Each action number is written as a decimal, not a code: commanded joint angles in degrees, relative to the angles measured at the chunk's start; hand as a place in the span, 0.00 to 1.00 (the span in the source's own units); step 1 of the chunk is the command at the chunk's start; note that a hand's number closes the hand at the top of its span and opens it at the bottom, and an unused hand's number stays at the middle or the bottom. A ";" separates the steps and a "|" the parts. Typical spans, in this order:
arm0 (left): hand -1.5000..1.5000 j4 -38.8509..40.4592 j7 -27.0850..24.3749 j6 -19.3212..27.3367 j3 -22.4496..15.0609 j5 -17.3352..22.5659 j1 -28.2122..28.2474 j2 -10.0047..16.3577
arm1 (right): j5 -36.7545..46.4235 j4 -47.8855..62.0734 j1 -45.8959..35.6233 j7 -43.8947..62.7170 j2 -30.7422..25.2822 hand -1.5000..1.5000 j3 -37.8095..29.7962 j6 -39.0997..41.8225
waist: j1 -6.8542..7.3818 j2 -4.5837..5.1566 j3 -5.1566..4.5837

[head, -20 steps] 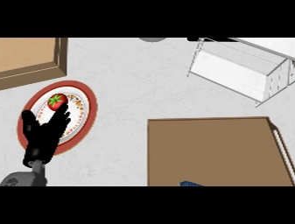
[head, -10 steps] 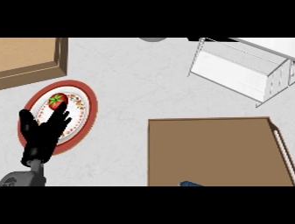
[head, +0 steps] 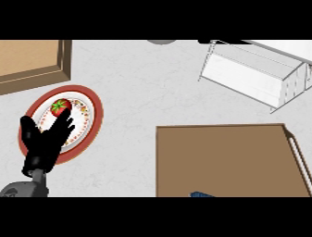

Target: Pick the eggplant from the tray and place it in the tiered shelf

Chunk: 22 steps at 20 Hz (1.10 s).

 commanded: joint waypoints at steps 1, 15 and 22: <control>0.50 -2.73 2.66 -1.08 0.86 1.21 0.56 1.22 | -1.26 2.25 0.25 -0.14 -0.47 1.00 -3.95 -5.36 | 0.37 0.15 -0.08; 0.50 -2.56 1.62 -1.60 0.93 0.47 2.04 0.52 | -13.33 -4.85 -1.08 -1.09 2.07 0.00 -17.20 -18.92 | -0.08 -0.11 -0.07; 0.50 0.05 3.40 -0.45 3.23 0.70 -0.86 0.96 | -12.43 -10.72 1.72 1.04 -3.68 0.00 -18.75 -23.24 | -1.34 -0.34 -0.11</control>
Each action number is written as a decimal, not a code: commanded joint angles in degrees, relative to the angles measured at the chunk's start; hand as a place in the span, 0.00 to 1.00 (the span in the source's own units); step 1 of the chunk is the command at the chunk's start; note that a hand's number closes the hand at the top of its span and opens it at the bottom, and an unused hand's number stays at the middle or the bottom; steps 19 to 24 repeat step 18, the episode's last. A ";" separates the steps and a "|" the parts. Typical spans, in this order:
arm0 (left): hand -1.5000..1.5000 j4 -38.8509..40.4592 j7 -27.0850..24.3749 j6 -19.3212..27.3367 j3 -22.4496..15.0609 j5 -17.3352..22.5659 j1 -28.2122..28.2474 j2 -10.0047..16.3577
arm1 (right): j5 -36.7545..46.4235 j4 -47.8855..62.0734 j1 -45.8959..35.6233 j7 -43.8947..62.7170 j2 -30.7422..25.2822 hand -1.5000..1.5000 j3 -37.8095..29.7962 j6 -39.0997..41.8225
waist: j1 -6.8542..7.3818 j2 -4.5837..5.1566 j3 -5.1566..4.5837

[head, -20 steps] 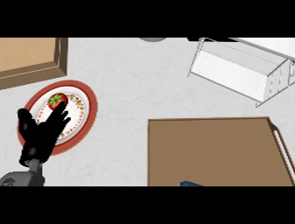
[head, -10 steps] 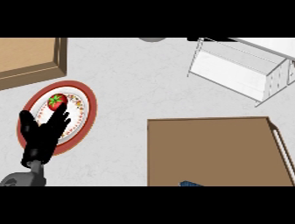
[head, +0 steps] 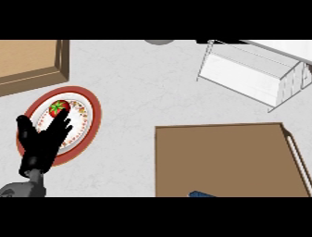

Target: Pick the eggplant from the tray and place it in the tiered shelf

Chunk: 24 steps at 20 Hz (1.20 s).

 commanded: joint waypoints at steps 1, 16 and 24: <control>0.50 -2.60 0.52 0.86 -1.52 -1.18 1.71 -1.05 | 0.93 -0.31 4.78 -1.96 -4.81 0.00 -2.31 -4.32 | -0.01 0.09 -0.04; 0.50 -2.07 -2.01 -2.42 0.79 -0.19 5.68 0.20 | -11.15 -30.59 25.66 12.26 -13.07 0.00 -12.39 6.33 | -1.11 -0.37 -0.07; 0.50 -2.28 1.95 -0.36 -0.08 -0.75 1.54 -1.27 | -11.70 -34.40 28.54 13.43 -13.21 0.00 -13.13 5.88 | -0.89 -0.19 -0.08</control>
